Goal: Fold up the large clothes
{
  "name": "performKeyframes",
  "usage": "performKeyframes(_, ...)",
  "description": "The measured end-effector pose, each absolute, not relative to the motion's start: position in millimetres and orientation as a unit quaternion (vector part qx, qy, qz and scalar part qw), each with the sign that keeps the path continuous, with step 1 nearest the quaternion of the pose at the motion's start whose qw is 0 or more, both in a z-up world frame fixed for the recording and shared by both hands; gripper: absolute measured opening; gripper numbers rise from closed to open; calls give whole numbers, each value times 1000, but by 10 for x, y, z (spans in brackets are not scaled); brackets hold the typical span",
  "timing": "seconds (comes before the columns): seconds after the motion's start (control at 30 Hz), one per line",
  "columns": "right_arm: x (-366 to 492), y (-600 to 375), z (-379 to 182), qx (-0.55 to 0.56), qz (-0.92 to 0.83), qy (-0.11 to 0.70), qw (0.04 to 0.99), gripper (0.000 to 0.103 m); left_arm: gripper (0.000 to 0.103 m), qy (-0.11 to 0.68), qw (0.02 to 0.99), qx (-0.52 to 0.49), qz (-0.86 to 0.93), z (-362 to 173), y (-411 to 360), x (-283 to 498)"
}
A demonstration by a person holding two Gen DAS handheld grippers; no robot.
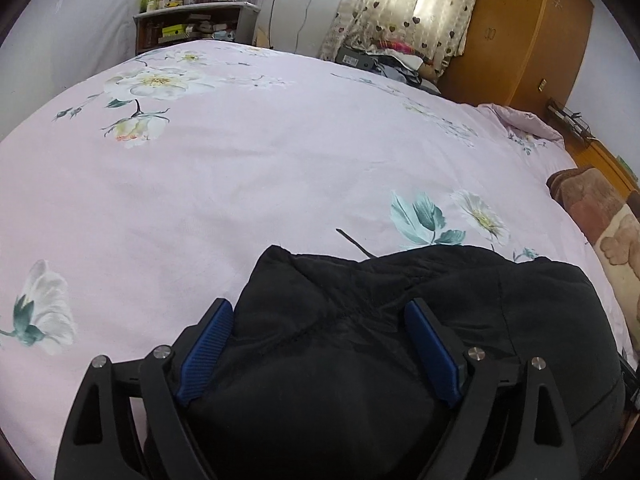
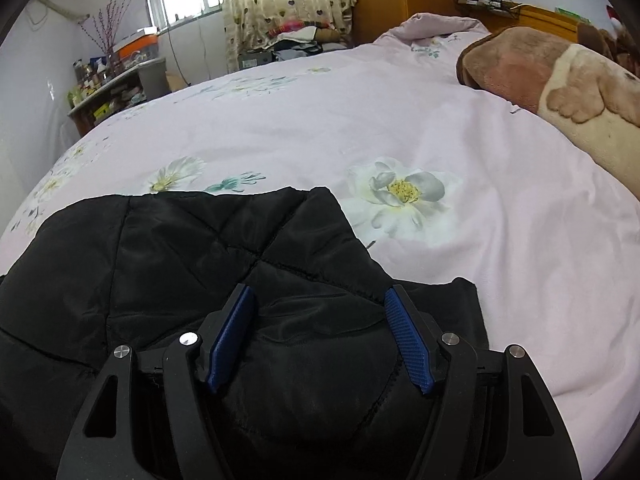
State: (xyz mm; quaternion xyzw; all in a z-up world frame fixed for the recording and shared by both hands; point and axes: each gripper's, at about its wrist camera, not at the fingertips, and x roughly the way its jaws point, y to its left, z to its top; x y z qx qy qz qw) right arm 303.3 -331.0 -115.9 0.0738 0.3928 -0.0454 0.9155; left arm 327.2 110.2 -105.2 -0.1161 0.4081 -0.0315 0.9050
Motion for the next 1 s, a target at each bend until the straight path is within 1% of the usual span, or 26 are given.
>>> performKeyframes(0.17, 3041, -3295, -1160, 66, -51, 391, 917, 68, 90, 418, 902, -107, -26, -1018, 1100, 3321)
performKeyframes(0.3, 3096, -3283, -975, 51, -57, 425, 902, 67, 88, 436, 894, -98, -23, -795, 1117, 3292)
performKeyframes(0.4, 3000, -3266, -748, 38, -63, 429, 900, 67, 87, 414, 904, -101, -32, -502, 1184, 3084)
performKeyframes(0.53, 2590, -3270, -342, 59, -34, 395, 916, 67, 87, 368, 923, -98, -61, -155, 1236, 2592)
performKeyframes(0.6, 2395, -3240, -280, 64, -24, 392, 918, 67, 87, 372, 921, -96, -69, -170, 1233, 2387)
performKeyframes(0.7, 2236, -3192, -370, 70, -12, 411, 909, 65, 87, 401, 908, -90, -77, -353, 1189, 2195)
performKeyframes(0.73, 2191, -3179, -442, 73, -11, 420, 904, 56, 87, 411, 905, -83, -76, -429, 1162, 2158)
performKeyframes(0.77, 2191, -3180, -497, 75, -11, 428, 900, 39, 87, 418, 901, -81, -78, -480, 1128, 2151)
performKeyframes(0.8, 2200, -3178, -562, 77, -11, 440, 894, 37, 87, 424, 899, -79, -80, -541, 1114, 2149)
performKeyframes(0.9, 2243, -3214, -717, 75, -14, 464, 883, 37, 88, 440, 892, -80, -72, -677, 1111, 2196)
performKeyframes(1.0, 2279, -3193, -660, 67, -24, 476, 876, 37, 87, 442, 892, -70, -62, -542, 1048, 2135)
